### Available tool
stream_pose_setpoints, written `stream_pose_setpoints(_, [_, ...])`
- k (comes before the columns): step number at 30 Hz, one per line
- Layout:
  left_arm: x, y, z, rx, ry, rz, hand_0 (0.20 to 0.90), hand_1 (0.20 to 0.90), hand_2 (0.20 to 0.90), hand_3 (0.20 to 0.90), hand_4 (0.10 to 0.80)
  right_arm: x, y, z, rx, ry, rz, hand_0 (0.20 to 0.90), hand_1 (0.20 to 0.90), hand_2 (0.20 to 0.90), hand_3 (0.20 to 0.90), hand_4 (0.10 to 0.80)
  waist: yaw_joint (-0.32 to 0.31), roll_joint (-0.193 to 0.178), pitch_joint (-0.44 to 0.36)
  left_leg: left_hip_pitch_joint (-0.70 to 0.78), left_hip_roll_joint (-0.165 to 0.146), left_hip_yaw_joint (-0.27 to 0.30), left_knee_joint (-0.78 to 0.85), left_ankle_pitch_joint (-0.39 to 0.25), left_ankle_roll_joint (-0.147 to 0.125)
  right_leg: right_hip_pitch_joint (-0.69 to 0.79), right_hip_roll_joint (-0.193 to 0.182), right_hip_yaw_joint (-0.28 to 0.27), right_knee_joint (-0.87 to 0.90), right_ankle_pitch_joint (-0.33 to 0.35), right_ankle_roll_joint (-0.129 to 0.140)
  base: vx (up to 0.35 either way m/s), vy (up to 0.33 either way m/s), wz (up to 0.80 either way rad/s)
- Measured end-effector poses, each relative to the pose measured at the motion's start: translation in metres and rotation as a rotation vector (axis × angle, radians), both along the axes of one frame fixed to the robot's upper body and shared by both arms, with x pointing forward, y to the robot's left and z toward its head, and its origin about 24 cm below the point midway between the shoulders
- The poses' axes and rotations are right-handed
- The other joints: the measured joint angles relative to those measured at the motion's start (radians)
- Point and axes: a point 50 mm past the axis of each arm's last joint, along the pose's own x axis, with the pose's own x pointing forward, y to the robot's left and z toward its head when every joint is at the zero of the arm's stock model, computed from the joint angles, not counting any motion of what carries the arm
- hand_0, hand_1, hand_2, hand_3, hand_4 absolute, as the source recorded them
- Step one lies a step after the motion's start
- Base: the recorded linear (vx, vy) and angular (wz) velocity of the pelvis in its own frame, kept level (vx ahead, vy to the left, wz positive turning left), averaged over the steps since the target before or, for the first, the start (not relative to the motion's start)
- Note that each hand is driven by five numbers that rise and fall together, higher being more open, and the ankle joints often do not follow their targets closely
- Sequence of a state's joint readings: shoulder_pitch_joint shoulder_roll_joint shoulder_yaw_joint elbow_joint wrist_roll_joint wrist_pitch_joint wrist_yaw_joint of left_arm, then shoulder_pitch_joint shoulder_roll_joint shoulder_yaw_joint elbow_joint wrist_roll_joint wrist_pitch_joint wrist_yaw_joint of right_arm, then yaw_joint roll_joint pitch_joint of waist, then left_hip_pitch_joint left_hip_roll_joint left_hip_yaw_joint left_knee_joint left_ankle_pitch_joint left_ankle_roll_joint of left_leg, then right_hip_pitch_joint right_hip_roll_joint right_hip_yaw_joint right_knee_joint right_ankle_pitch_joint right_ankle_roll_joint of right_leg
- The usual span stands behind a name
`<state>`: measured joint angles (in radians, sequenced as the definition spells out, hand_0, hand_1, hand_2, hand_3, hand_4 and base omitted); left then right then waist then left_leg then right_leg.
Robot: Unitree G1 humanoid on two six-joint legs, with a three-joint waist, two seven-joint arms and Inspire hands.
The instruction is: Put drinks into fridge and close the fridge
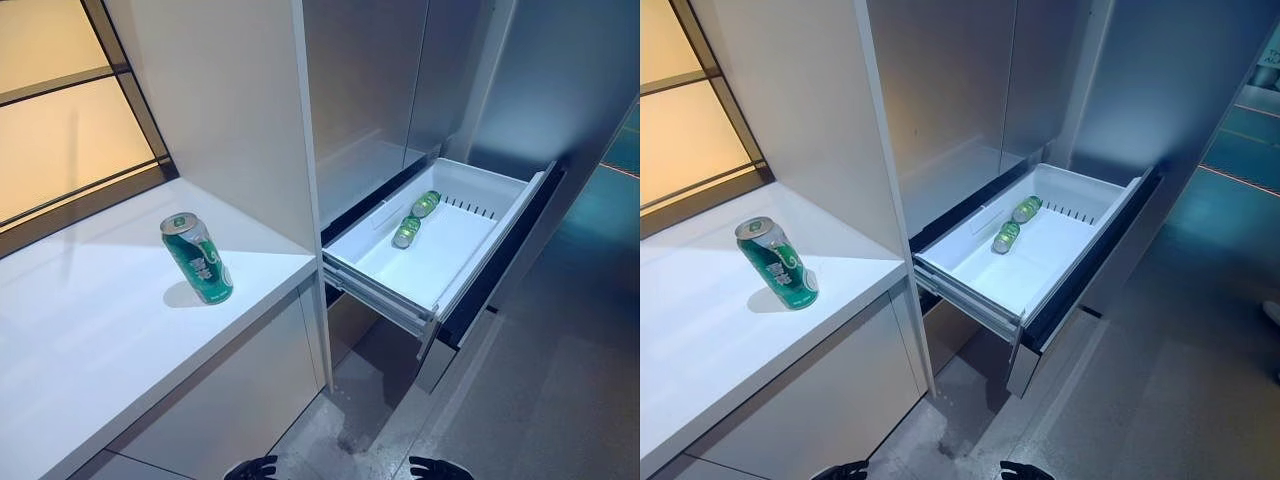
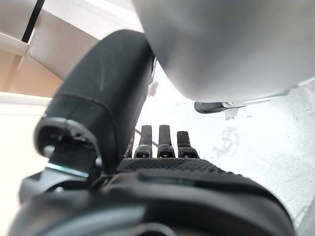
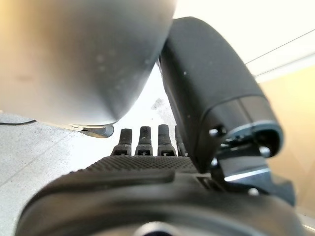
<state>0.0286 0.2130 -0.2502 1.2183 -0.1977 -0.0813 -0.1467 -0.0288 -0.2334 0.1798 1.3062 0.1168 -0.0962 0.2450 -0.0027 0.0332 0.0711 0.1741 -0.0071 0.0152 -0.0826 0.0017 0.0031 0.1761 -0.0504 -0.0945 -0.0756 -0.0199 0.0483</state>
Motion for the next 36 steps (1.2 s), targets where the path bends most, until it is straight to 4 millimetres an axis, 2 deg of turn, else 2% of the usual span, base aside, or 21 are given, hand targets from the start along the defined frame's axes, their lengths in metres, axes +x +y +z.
stream_pose_setpoints(7, [0.005,-0.002,0.004,-0.056,-0.083,-0.044,0.900,0.900,0.900,0.900,0.800,0.002,-0.001,0.001,0.002,-0.004,0.003,0.900,0.900,0.900,0.900,0.800,0.001,0.002,0.009,0.000,0.000,0.000,0.000,0.000,0.000,0.000,-0.001,0.000,-0.001,0.000,0.000,0.000,0.000,0.00])
stream_pose_setpoints(12, [0.032,-0.013,0.018,-0.208,-0.195,-0.198,0.900,0.900,0.900,0.900,0.800,0.007,-0.003,0.002,0.002,-0.005,0.011,0.900,0.900,0.900,0.900,0.800,0.000,0.019,0.020,-0.001,0.000,-0.001,0.000,0.000,0.000,-0.001,-0.003,-0.001,0.000,0.000,0.000,0.000,0.000,0.00])
stream_pose_setpoints(17, [0.073,-0.027,0.047,-0.400,-0.312,-0.402,0.900,0.900,0.900,0.900,0.800,0.008,-0.007,0.003,-0.007,0.006,0.016,0.900,0.900,0.900,0.900,0.800,0.000,0.033,0.020,-0.002,0.000,-0.001,0.000,0.000,0.000,0.000,-0.002,-0.001,-0.002,0.000,0.000,-0.003,0.007,0.00])
stream_pose_setpoints(21, [0.107,-0.028,0.086,-0.528,-0.381,-0.577,0.900,0.900,0.900,0.900,0.800,0.010,-0.011,0.005,-0.014,0.002,0.031,0.900,0.900,0.900,0.900,0.800,-0.001,0.047,0.025,-0.002,0.001,-0.001,-0.001,0.001,0.000,-0.001,-0.002,-0.001,-0.002,0.002,0.000,-0.026,-0.005,0.00])
stream_pose_setpoints(24, [0.136,-0.029,0.132,-0.621,-0.463,-0.668,0.900,0.900,0.900,0.900,0.800,0.010,-0.014,0.006,-0.018,-0.002,0.035,0.900,0.900,0.900,0.900,0.800,0.001,0.054,0.027,-0.002,0.001,-0.002,-0.001,0.001,0.000,0.000,-0.002,-0.001,-0.005,0.003,0.000,-0.020,-0.002,0.00])
stream_pose_setpoints(27, [0.151,-0.042,0.176,-0.763,-0.573,-0.724,0.900,0.900,0.900,0.900,0.800,0.009,-0.014,0.005,-0.018,-0.008,0.035,0.900,0.900,0.900,0.900,0.800,0.003,0.054,0.027,-0.003,0.000,-0.003,-0.001,0.001,0.000,0.007,-0.003,-0.002,-0.008,0.004,0.001,0.000,0.000,0.00])
stream_pose_setpoints(31, [0.152,-0.072,0.226,-1.025,-0.719,-0.771,0.900,0.900,0.900,0.900,0.800,0.005,-0.013,0.005,-0.014,-0.025,0.037,0.900,0.900,0.900,0.900,0.800,0.003,0.054,0.028,-0.001,0.000,-0.007,-0.001,0.001,0.000,0.010,-0.002,-0.004,-0.008,0.004,0.001,0.000,0.000,0.00])
stream_pose_setpoints(36, [0.146,-0.097,0.265,-1.349,-0.869,-0.708,0.900,0.900,0.900,0.900,0.800,0.003,-0.013,0.005,-0.016,-0.042,0.039,0.900,0.900,0.900,0.900,0.800,0.002,0.056,0.026,0.005,0.000,-0.008,-0.001,0.002,-0.001,0.014,-0.001,-0.004,-0.009,0.004,0.001,0.013,-0.004,0.00])
